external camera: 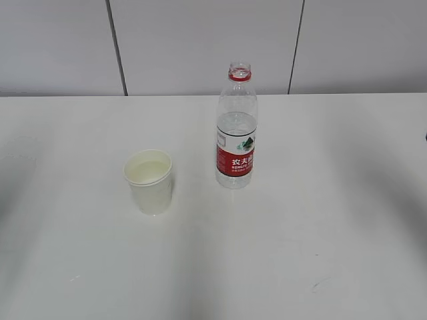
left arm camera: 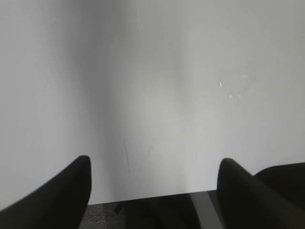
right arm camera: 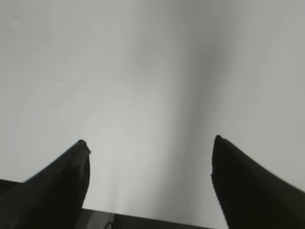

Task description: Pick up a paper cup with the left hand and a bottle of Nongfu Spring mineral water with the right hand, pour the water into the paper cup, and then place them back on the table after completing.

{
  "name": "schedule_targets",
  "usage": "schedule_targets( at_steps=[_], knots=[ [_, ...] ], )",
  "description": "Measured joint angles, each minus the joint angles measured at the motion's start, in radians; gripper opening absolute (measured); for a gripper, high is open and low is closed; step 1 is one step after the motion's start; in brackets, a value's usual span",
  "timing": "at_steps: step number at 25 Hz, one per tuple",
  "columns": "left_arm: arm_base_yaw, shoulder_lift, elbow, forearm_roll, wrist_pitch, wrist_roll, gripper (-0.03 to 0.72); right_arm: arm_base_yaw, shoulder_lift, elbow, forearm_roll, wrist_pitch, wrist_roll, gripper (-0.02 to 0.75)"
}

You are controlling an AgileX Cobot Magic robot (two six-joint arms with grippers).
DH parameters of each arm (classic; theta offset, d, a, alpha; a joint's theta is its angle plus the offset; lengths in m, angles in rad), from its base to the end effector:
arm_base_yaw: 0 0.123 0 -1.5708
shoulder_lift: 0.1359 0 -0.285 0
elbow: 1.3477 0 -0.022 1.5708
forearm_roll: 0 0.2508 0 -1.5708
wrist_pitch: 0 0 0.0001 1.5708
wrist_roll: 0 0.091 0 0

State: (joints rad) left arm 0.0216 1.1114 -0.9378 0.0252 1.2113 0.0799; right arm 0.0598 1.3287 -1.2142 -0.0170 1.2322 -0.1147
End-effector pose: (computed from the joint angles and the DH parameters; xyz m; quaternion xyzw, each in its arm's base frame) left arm 0.1855 0.0062 0.3059 0.0317 0.9901 0.0192 0.1353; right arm 0.2485 0.0134 0.3349 -0.0876 0.9840 -0.0126 0.1547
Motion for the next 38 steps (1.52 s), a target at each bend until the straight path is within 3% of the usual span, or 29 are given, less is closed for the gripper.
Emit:
schedule_targets(
  at_steps=[5, 11, 24, 38],
  knots=[
    [0.000, -0.227, 0.125, -0.003, 0.008, 0.000, 0.501, 0.000, -0.183, 0.162, -0.002, 0.002, -0.002, 0.593],
    [0.000, -0.472, 0.192, -0.033, 0.020, -0.003, 0.501, 0.000, -0.367, 0.332, -0.007, -0.062, -0.002, 0.588],
    [0.000, -0.819, 0.359, -0.099, 0.037, -0.003, 0.501, 0.000, -0.740, 0.682, -0.080, -0.123, -0.004, 0.587],
    [0.000, -1.114, 0.358, -0.139, 0.049, -0.003, 0.501, 0.000, -1.205, 0.716, -0.089, -0.103, -0.002, 0.589]
  ],
)
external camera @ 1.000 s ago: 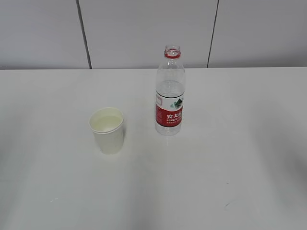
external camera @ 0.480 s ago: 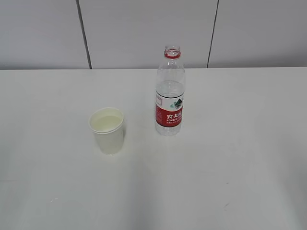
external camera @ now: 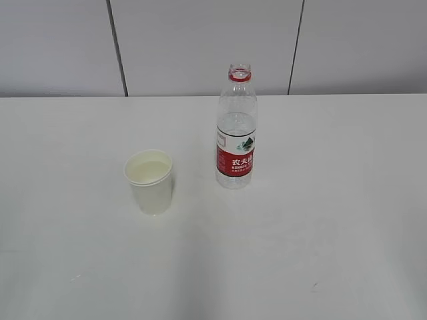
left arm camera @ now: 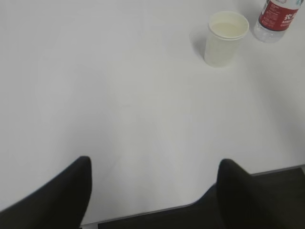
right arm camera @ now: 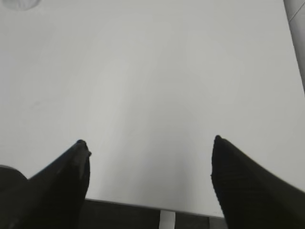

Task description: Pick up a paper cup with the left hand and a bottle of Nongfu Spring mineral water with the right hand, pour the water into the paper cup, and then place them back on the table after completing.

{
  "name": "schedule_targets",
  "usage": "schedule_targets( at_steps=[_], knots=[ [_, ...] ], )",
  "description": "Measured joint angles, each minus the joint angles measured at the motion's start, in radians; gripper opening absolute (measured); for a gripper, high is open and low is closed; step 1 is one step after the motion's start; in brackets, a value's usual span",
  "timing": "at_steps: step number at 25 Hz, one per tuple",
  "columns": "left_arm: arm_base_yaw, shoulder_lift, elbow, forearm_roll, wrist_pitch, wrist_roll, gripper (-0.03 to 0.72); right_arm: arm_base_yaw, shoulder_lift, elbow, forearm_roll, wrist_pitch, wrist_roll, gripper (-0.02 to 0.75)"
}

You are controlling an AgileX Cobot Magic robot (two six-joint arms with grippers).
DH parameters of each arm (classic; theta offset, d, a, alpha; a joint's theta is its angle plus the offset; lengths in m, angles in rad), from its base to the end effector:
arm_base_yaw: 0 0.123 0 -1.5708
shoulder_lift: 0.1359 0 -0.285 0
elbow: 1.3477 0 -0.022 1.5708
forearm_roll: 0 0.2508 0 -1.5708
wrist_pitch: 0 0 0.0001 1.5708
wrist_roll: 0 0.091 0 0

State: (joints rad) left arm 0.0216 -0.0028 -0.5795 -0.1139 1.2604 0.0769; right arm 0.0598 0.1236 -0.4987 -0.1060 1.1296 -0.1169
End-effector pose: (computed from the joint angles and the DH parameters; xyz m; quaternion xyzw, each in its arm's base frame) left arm -0.0241 -0.0104 0.2834 0.0345 0.8803 -0.0328 0.4720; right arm 0.0109 -0.0081 0.2717 -0.0787 0.8950 -0.0654 0.4342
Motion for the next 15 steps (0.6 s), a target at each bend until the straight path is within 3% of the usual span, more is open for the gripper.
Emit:
schedule_targets(
  at_steps=[7, 15],
  knots=[
    [0.001, 0.000, 0.009, -0.085, -0.047, -0.015, 0.501, 0.000, -0.141, 0.000, -0.016, 0.012, 0.064, 0.587],
    [0.001, -0.001, 0.054, -0.023, -0.155, -0.077, 0.501, 0.000, -0.141, 0.000, -0.024, 0.012, 0.087, 0.587]
  ],
)
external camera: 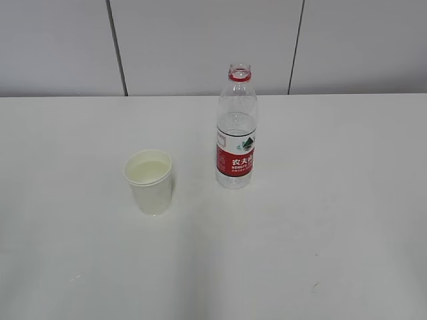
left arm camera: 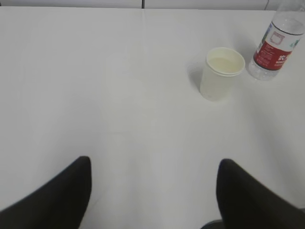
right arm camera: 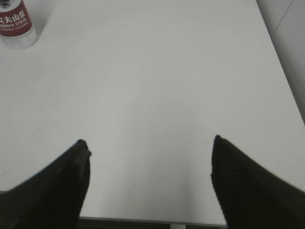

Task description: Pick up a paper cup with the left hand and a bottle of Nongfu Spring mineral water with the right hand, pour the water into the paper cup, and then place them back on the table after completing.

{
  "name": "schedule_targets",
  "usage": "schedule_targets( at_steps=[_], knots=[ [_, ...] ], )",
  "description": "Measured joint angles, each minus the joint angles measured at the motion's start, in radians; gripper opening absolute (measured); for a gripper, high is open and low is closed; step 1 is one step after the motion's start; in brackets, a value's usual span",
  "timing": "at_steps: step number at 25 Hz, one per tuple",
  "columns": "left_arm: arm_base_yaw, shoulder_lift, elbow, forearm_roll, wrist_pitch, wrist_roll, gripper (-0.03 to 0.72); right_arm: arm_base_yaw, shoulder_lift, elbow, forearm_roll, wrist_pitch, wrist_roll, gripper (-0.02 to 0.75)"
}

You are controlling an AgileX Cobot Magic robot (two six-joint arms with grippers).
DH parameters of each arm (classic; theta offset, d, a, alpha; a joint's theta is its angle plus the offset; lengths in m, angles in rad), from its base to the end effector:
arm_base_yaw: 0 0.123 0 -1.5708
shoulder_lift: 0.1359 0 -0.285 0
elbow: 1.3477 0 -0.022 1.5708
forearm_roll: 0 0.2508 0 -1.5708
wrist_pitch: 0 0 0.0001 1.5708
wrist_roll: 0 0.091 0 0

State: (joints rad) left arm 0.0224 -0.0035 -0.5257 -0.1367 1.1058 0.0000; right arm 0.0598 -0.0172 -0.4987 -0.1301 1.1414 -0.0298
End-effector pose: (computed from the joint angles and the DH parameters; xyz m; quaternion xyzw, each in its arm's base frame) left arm -0.0105 -0.0113 0.2813 -0.0044 0.8554 -0.0623 0.5143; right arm -0.0106 -0.0114 0.2710 -0.0332 0.8672 -0.0574 0.4935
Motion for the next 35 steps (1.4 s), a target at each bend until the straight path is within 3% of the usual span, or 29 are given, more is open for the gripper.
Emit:
schedule_targets(
  at_steps=[7, 35],
  knots=[
    [0.000, 0.000, 0.001, 0.027, -0.002, -0.055, 0.484, 0.000, 0.000, 0.000, -0.001, 0.000, 0.002, 0.587],
    [0.000, 0.000, 0.001, 0.028, -0.004, -0.058, 0.449, 0.000, 0.000, 0.000, 0.007, 0.002, 0.013, 0.587]
  ],
)
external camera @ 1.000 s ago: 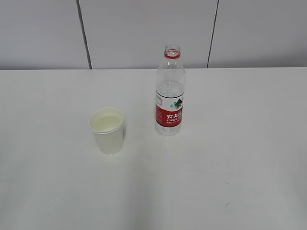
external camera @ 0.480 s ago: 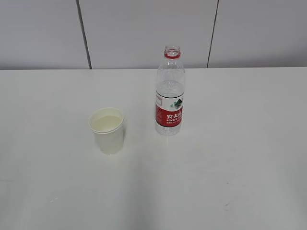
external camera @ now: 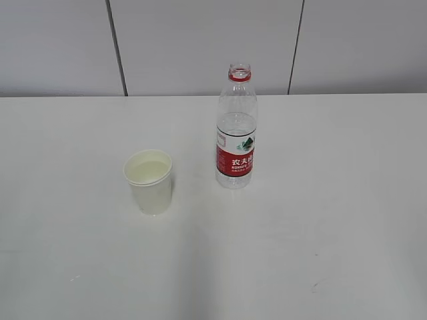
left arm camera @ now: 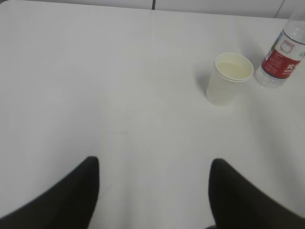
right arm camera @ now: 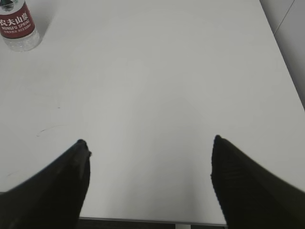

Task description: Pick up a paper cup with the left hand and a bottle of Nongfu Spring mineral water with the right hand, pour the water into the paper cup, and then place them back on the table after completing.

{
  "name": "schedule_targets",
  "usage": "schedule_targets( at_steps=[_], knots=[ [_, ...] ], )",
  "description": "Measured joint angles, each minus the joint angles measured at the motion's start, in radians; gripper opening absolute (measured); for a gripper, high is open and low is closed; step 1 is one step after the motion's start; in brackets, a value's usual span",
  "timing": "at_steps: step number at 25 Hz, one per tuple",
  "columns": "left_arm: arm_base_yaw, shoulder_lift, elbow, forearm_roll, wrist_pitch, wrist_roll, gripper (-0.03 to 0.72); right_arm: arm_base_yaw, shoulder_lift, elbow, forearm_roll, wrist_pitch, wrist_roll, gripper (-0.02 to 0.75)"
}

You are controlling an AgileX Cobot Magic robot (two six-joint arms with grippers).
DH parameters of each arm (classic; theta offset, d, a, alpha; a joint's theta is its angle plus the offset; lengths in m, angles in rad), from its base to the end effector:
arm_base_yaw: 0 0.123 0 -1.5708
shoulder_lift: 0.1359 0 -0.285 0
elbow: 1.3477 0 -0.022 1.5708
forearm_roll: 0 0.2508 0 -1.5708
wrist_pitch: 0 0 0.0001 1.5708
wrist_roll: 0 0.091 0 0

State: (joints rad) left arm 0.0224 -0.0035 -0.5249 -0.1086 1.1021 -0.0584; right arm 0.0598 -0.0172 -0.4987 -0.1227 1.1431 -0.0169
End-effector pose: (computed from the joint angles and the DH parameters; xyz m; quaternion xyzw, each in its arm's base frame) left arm -0.0101 -0.0090 0.2812 -0.0306 0.8548 -0.0634 0.5142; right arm -0.0106 -0.0108 0.2708 -0.0279 0.8680 -0.0505 0.4931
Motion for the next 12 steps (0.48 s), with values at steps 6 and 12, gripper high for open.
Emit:
schedule_targets(
  at_steps=[6, 12],
  knots=[
    [0.000, 0.000, 0.000, 0.000, -0.001, 0.000, 0.436, 0.000, 0.000, 0.000, 0.000, 0.000, 0.000, 0.587],
    [0.000, 0.000, 0.000, 0.000, -0.001, 0.000, 0.433, 0.000, 0.000, 0.000, 0.000, 0.000, 0.001, 0.587]
  ],
)
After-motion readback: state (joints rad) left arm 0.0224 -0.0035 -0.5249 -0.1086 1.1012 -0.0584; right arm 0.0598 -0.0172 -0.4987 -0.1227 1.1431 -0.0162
